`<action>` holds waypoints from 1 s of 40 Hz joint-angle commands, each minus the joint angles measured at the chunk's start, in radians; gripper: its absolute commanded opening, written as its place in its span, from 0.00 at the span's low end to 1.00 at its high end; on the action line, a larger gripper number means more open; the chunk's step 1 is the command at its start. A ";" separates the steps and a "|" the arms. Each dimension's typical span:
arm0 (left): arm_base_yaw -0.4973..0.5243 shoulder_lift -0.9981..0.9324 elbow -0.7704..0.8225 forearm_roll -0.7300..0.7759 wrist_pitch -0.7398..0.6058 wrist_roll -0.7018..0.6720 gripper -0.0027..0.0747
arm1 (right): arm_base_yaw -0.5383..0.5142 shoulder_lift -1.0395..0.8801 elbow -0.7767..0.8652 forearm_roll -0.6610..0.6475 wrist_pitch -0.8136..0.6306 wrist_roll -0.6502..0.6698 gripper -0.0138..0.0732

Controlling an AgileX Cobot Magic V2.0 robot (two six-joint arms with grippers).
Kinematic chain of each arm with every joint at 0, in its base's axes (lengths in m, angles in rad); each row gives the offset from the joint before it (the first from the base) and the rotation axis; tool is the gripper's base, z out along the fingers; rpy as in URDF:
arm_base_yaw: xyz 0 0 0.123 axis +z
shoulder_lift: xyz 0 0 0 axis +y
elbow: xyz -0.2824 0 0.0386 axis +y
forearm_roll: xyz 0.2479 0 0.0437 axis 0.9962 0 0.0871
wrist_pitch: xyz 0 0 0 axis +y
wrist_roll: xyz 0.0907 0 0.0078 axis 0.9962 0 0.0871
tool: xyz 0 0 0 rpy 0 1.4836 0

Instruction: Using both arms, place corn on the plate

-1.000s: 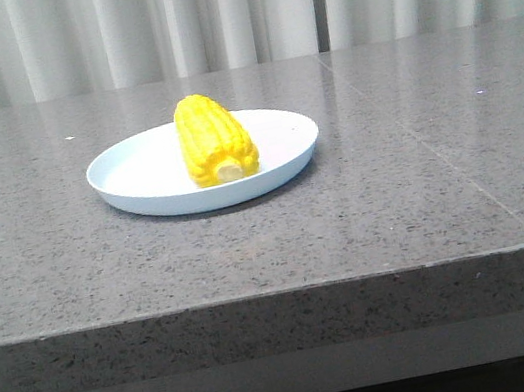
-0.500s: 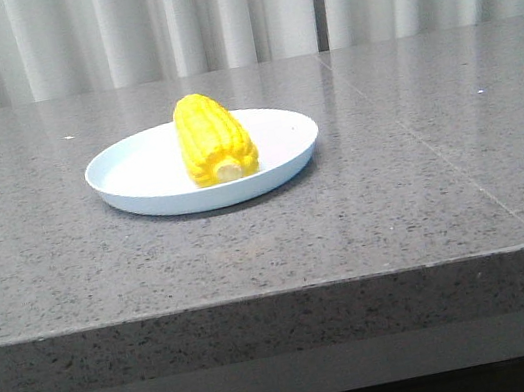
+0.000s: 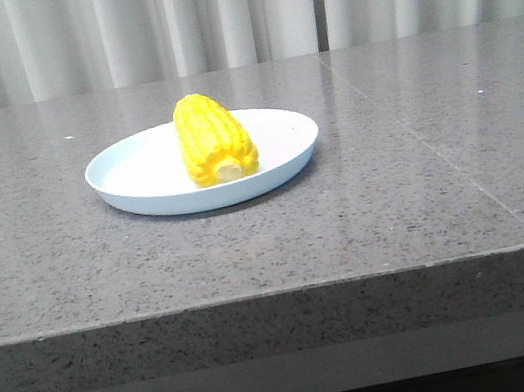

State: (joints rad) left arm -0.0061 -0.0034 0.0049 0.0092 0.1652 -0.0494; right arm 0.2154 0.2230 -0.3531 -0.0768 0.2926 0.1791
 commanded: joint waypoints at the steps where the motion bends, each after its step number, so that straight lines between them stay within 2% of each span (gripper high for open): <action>1: 0.002 -0.021 0.002 -0.009 -0.093 -0.005 0.01 | -0.006 0.010 -0.025 -0.014 -0.080 -0.007 0.06; 15: 0.002 -0.021 0.002 -0.009 -0.093 -0.005 0.01 | -0.006 0.010 -0.023 -0.014 -0.080 -0.007 0.06; 19: 0.002 -0.021 0.002 -0.009 -0.093 -0.005 0.01 | -0.017 0.006 0.003 -0.020 -0.104 -0.042 0.06; 27: 0.002 -0.021 0.002 -0.009 -0.093 -0.005 0.01 | -0.134 -0.057 0.158 0.091 -0.196 -0.138 0.06; 35: 0.002 -0.021 0.002 -0.009 -0.093 -0.005 0.01 | -0.261 -0.174 0.303 0.132 -0.164 -0.143 0.06; 40: 0.002 -0.021 0.002 -0.009 -0.093 -0.005 0.01 | -0.286 -0.236 0.361 0.149 -0.164 -0.143 0.06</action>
State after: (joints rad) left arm -0.0061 -0.0034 0.0049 0.0075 0.1652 -0.0494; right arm -0.0577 0.0072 0.0085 0.0600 0.2065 0.0503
